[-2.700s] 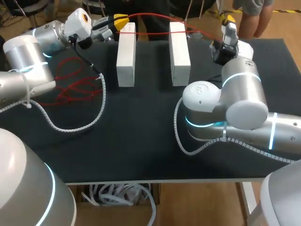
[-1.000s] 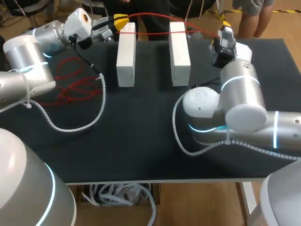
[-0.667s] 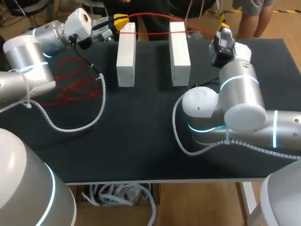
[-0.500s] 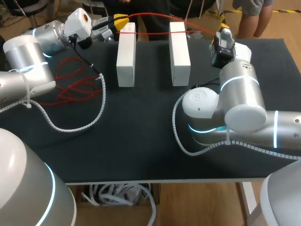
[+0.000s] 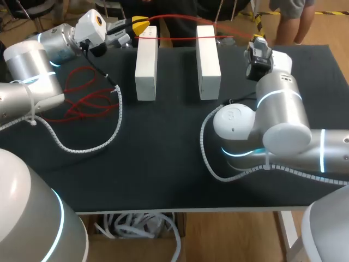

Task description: Grab the tape and strap the tape.

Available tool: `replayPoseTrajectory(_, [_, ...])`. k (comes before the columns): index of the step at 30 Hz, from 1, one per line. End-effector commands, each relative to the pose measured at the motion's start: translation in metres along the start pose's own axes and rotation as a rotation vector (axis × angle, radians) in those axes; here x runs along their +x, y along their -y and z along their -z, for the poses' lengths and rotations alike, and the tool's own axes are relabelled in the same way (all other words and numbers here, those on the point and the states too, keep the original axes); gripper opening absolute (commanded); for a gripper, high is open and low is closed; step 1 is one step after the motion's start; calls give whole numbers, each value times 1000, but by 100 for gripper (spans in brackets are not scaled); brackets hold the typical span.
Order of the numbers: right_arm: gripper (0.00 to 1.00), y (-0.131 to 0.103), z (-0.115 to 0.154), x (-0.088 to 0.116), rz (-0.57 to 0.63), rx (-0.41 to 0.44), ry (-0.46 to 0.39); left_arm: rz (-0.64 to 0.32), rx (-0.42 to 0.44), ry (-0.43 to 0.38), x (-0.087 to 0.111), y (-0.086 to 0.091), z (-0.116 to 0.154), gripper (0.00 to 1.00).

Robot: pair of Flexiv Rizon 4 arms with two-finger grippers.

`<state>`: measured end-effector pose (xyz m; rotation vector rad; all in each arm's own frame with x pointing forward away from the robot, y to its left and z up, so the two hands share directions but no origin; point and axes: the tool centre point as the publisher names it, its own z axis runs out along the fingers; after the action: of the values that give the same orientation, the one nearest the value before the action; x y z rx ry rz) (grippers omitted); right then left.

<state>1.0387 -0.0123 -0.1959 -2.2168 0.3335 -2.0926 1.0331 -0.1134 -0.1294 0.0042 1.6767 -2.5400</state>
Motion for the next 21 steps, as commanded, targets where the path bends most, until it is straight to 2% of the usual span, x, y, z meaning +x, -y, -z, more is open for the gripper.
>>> replayPoseTrajectory(1, [0, 3, 3, 9, 113, -20, -1, -1, -1, 3, 1, 0, 0, 0])
replayPoseTrajectory(2, [0, 4, 4, 8, 131, -40, 10, -1, -1, 3, 1, 0, 0, 0])
replayPoseTrajectory(3, [0, 5, 4, 11, 253, -70, 5, -1, -1, 3, 1, 0, 0, 0])
replayPoseTrajectory(5, [0, 6, 7, 15, 449, -113, 63, -1, -1, 3, 1, 0, 0, 0])
replayPoseTrajectory(6, [0, 6, 7, 17, 606, -125, 115, -1, -1, 3, 1, 0, 0, 0])
replayPoseTrajectory(7, [0, 4, 9, 24, 711, -136, 218, -1, -1, 3, 1, 0, 0, 0])
replayPoseTrajectory(8, [0, 4, 9, 31, 785, -151, 287, -1, -1, 3, 1, 0, 0, 0])
replayPoseTrajectory(21, [0, 4, 9, 31, 785, -151, 287, -1, -1, 3, 1, 0, 0, 0])
